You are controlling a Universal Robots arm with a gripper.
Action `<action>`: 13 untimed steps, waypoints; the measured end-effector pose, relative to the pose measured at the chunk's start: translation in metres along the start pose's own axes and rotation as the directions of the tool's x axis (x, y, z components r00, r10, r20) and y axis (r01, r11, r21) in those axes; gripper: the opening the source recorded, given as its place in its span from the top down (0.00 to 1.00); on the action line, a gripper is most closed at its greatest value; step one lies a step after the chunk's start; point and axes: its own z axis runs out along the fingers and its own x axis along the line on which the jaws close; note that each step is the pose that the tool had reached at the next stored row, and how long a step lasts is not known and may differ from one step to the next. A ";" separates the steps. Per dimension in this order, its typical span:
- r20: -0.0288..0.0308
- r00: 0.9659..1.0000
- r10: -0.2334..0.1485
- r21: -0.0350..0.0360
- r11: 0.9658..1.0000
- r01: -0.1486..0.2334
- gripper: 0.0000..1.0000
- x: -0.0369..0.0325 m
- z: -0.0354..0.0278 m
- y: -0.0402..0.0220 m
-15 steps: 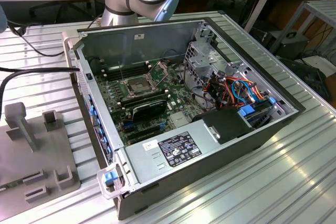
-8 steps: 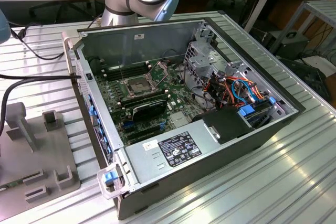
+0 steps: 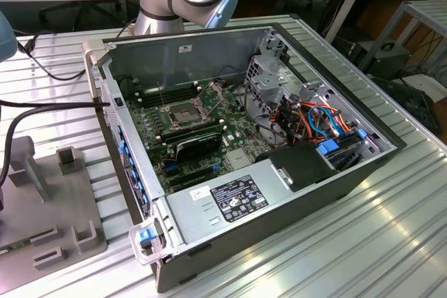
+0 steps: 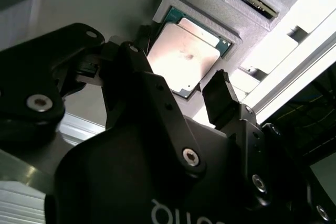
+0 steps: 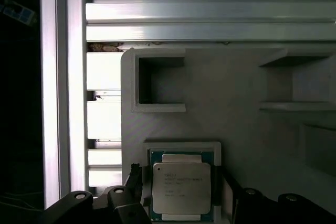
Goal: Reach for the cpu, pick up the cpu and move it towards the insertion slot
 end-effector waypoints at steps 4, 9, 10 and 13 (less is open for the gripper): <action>0.000 1.000 0.000 0.021 1.000 0.000 0.33 0.0001 0.0011 -0.0002; 0.000 1.000 0.000 0.022 1.000 0.000 0.33 -0.0003 0.0015 0.0005; 0.000 1.000 0.000 0.022 1.000 0.000 0.33 -0.0005 0.0017 0.0006; 0.000 1.000 0.000 0.022 1.000 0.000 0.33 -0.0007 0.0022 0.0007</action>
